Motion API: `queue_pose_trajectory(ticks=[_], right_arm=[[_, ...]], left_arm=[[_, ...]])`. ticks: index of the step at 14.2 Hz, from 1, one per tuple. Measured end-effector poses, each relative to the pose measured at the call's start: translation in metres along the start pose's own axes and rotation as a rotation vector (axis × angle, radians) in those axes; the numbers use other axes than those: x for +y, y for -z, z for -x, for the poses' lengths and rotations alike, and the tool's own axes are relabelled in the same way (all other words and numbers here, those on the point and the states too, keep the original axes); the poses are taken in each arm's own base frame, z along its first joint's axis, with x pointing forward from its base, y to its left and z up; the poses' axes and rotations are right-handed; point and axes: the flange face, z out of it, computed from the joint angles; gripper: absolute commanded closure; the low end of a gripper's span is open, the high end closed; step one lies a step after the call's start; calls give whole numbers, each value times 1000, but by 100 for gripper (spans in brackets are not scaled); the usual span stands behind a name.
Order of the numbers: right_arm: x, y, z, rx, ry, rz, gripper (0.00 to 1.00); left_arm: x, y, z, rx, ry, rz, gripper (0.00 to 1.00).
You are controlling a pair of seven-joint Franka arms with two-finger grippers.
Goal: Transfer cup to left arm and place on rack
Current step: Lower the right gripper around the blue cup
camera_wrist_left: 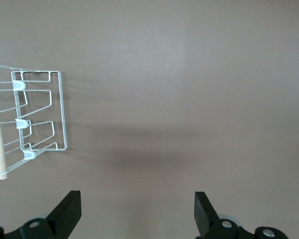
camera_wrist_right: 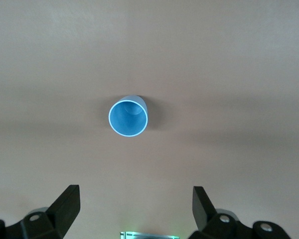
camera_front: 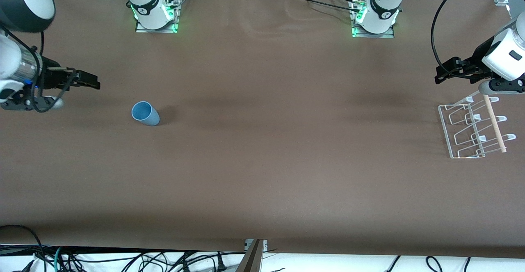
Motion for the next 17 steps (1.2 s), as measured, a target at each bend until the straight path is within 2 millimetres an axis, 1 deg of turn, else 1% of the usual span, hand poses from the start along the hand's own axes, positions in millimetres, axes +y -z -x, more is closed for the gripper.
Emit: queue_pose_trajectory(ticks=[2, 3, 5, 7, 9, 11, 13, 17], right_arm=[[4, -29, -16, -1, 2, 23, 0], [5, -48, -24, 11, 3, 29, 1], [6, -93, -35, 53, 7, 35, 1], [0, -142, -35, 91, 22, 42, 1], [-8, -177, -31, 105, 39, 48, 1], [-15, -197, -30, 98, 55, 53, 1], [-21, -211, -32, 80, 74, 67, 1], [-21, -226, -34, 55, 94, 93, 2]], left_arm=[[0, 0, 0, 0, 0, 0, 0], [0, 0, 0, 0, 0, 0, 0], [0, 0, 0, 0, 0, 1, 0], [0, 0, 0, -1, 0, 1, 0], [0, 0, 0, -1, 0, 1, 0], [0, 0, 0, -1, 0, 1, 0], [0, 0, 0, -1, 0, 1, 0], [0, 0, 0, -1, 0, 1, 0]])
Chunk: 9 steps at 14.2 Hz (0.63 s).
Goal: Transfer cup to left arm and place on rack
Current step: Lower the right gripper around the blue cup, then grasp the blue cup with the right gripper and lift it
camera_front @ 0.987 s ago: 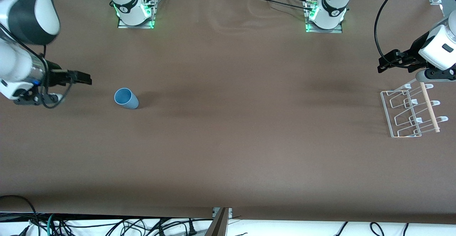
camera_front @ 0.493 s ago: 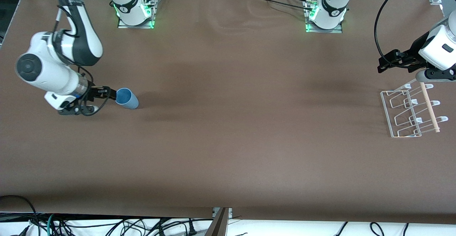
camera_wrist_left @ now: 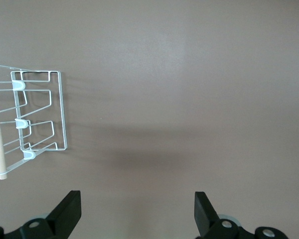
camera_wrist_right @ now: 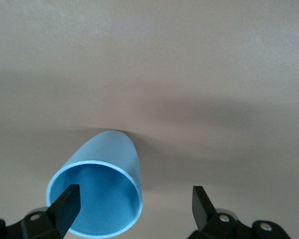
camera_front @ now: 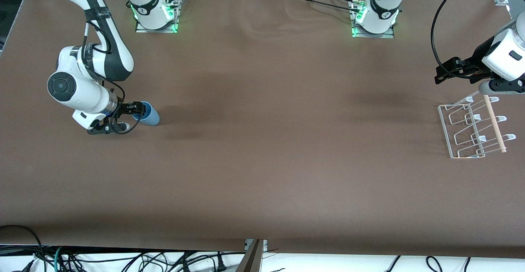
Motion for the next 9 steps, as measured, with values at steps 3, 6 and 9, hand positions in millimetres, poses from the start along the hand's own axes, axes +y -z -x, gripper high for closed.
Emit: queue_pose_trajectory(ticks=[3, 6, 9], right_arm=[[1, -14, -1, -21, 19, 23, 30], [-4, -41, -3, -56, 29, 26, 100], [-11, -46, -7, -61, 33, 30, 100]], left_arm=[[1, 0, 0, -1, 0, 6, 0], [1, 0, 0, -1, 0, 10, 0], [1, 0, 0, -1, 0, 10, 0]])
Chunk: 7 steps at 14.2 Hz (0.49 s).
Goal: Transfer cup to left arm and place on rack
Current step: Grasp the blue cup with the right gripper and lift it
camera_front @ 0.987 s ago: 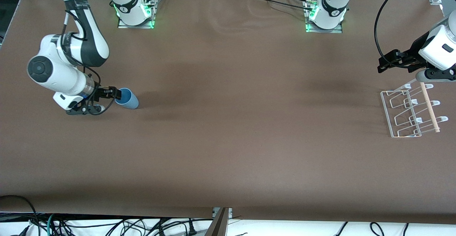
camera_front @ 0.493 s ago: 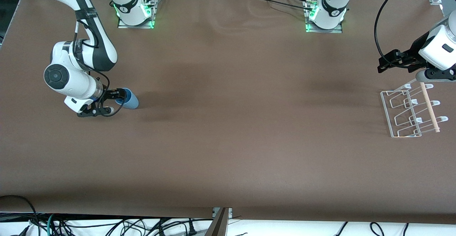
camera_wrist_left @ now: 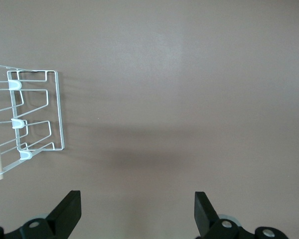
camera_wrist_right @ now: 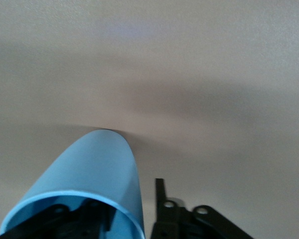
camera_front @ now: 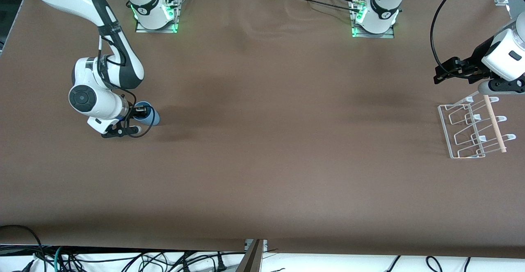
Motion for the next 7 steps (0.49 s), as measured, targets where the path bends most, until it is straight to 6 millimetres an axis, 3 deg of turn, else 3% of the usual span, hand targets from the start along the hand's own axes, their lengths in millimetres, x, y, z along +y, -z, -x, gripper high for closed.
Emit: queue_pose_trajectory(ticks=[3, 7], right_arm=[[1, 21, -6, -46, -2, 1, 100], [-8, 81, -17, -133, -20, -39, 100]], left_arm=[[0, 0, 0, 0, 0, 0, 0], [0, 0, 0, -1, 0, 0, 0]])
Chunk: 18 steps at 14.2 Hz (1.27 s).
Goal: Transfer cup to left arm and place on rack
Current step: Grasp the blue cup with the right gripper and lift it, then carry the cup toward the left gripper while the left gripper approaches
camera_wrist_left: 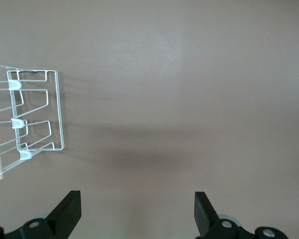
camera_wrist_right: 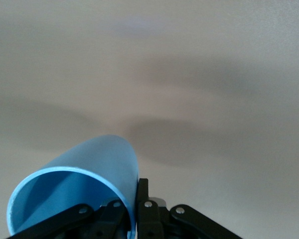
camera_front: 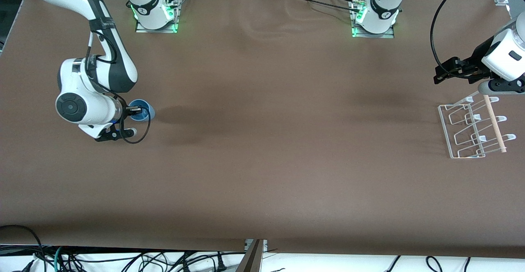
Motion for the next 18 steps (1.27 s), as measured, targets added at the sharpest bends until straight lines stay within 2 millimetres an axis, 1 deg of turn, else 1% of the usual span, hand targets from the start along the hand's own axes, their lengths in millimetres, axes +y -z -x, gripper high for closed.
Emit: queue_pose_trajectory(ticks=[1, 3, 4, 5, 7, 9, 11, 13, 15, 16, 18], right_arm=[[-9, 17, 0, -12, -29, -48, 100], [-37, 46, 0, -33, -138, -141, 100], [-59, 57, -3, -34, -199, -179, 100], [-85, 67, -7, -30, -253, -207, 100], [-149, 77, -16, -45, -375, -265, 100], [-220, 83, -18, -92, -478, -338, 100], [-288, 95, -9, -126, -553, -411, 100], [-344, 118, 5, -151, -635, -536, 100], [-385, 140, 18, -168, -700, -669, 100], [-400, 150, 23, -177, -728, -735, 100], [-422, 172, 32, -192, -756, -873, 100]], left_arm=[[0, 0, 0, -1, -1, 0, 0], [7, -2, 0, -7, -10, 13, 0], [14, -5, -1, -14, -20, 29, 0], [21, -9, -3, -23, -30, 35, 0], [29, -21, -8, -47, -40, 54, 0], [39, -30, -11, -67, -61, 98, 0], [54, -30, -10, -72, -128, 170, 0], [80, -30, -6, -69, -277, 250, 0], [108, -34, -2, -69, -432, 333, 0], [118, -37, -2, -65, -501, 386, 0], [130, -43, -4, -51, -617, 462, 0]])
